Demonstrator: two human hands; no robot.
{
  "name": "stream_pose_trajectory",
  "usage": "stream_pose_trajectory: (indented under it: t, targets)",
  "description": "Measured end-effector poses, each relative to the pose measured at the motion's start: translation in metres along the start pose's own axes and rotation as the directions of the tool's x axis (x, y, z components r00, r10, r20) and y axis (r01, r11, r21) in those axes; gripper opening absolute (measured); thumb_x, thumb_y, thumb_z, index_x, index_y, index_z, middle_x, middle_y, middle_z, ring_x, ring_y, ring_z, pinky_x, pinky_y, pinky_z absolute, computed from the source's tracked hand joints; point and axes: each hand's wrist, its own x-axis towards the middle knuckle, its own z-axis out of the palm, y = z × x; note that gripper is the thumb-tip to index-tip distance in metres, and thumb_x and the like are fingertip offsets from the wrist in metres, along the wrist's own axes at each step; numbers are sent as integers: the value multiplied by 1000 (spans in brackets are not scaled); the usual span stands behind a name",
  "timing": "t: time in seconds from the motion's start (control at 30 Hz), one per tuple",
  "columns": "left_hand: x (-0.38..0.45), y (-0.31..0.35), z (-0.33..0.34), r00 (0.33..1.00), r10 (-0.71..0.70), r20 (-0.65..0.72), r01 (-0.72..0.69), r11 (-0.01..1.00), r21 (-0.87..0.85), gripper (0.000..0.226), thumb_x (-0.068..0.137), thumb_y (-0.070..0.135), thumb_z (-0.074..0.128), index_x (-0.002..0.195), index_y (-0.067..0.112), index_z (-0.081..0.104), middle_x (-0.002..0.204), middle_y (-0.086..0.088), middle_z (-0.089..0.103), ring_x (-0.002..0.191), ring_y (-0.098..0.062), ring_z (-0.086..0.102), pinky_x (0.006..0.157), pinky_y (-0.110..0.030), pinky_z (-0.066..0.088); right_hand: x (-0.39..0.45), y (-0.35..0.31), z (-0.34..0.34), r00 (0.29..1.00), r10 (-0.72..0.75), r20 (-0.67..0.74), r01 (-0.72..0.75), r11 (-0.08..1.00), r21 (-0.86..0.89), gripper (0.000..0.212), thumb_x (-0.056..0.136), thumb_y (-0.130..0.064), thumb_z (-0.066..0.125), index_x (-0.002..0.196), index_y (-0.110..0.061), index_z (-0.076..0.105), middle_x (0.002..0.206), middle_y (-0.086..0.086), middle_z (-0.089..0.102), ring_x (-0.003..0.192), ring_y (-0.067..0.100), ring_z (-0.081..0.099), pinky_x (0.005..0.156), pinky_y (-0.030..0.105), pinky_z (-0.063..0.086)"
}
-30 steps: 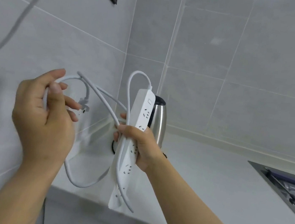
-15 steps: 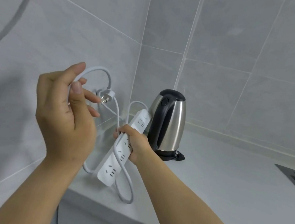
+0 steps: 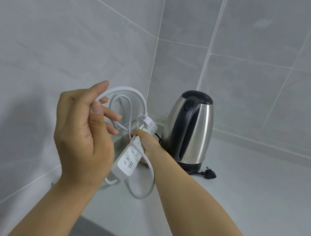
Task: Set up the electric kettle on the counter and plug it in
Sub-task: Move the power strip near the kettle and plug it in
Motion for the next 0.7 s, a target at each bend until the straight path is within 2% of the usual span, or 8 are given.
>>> stream_pose_trajectory:
  t: [0.13,0.27,0.4,0.57,0.7]
  targets:
    - [-4,-6,7,1000,-11,8,11,1000,9,30,102,-2,33,124,1,54,110,15,40,76,-1,62,58,-17,50,12,1,-12,1000,18,-5,-18,1000,10,39,77,-2,66,114,-5,56,76,11,61,58,21,62,47,27,52]
    - [-8,-10,15,999,-54,4,54,999,-3,30,103,2,33,124,2,54,109,13,41,74,-8,64,58,-19,50,14,-8,-35,999,20,-37,-21,1000,-12,20,80,-3,60,98,-6,51,72,10,58,48,17,58,43,23,49]
    - [-10,-6,24,996,-86,-9,86,996,-25,30,104,6,33,124,5,54,108,12,41,74,-11,65,58,-19,51,10,-18,-62,995,-11,-99,9,1000,-19,22,79,0,59,97,-7,49,70,9,54,39,16,54,43,22,48]
    - [-14,1,32,990,-139,-10,138,989,-56,30,104,8,33,125,7,54,108,13,41,75,-13,65,58,-22,52,-6,-33,-100,989,-28,-148,16,996,-84,17,76,0,62,85,-9,51,67,8,57,52,18,56,55,28,49]
    - [-17,11,37,984,-178,-1,177,979,-103,25,103,7,35,122,15,49,109,5,46,77,-5,65,53,-22,52,-20,-43,-108,991,-37,-125,32,998,-45,20,78,2,61,94,-5,51,69,10,56,58,18,57,63,32,48]
